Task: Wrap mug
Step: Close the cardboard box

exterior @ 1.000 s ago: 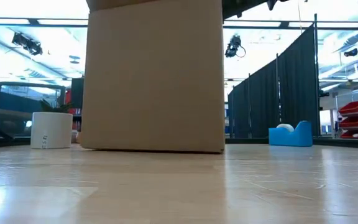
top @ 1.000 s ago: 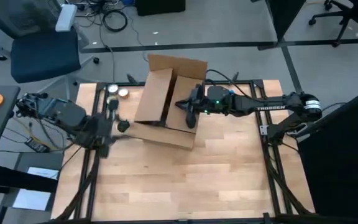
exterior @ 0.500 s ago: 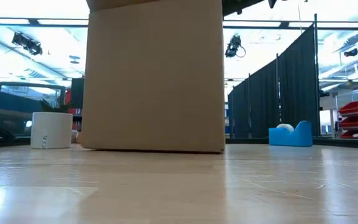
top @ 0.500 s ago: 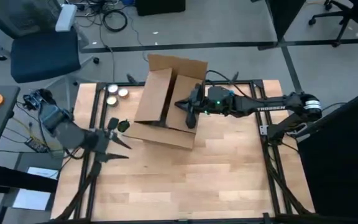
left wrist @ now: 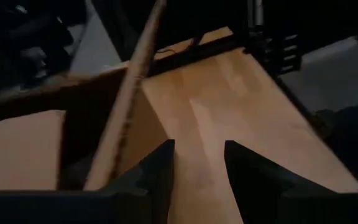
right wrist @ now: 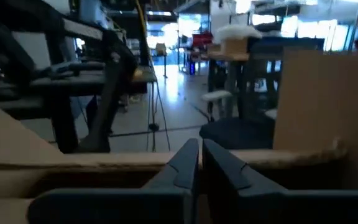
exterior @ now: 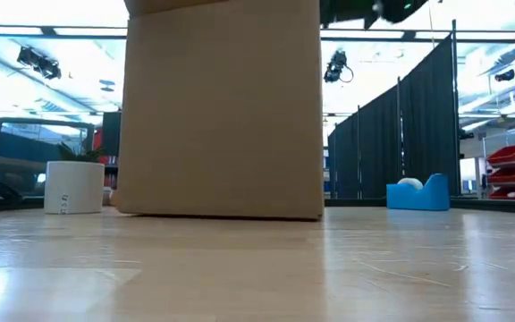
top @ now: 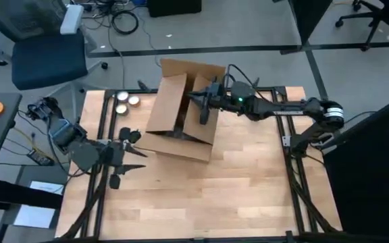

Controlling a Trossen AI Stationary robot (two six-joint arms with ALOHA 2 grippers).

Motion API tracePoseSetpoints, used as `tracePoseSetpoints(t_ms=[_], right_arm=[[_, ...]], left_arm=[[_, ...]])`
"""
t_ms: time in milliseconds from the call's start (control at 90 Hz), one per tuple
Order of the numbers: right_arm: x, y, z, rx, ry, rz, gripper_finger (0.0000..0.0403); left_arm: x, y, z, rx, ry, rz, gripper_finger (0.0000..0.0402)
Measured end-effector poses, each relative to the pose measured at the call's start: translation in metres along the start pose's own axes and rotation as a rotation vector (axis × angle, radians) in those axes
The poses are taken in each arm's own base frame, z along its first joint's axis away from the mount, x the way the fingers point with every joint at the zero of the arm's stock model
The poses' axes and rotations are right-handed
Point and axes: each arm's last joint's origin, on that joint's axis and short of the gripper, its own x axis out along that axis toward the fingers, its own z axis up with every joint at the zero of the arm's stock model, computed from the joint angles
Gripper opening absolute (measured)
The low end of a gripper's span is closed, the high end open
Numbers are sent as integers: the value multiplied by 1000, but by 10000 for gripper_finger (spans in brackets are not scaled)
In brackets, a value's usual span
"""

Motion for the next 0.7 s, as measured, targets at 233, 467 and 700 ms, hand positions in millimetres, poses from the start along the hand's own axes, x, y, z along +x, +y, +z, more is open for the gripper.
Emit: tracePoseSetpoints(t_ms=[233, 467, 700], right_arm=[[28, 1, 7, -24, 5, 20, 0], [31, -3, 7, -17, 194, 7, 0], [27, -2, -7, 5, 346, 2, 0]], left_arm=[[0, 0, 1, 0, -6, 7, 126], [0, 0, 1, 0, -5, 7, 126], [0, 2, 5, 71, -37, 73, 126]])
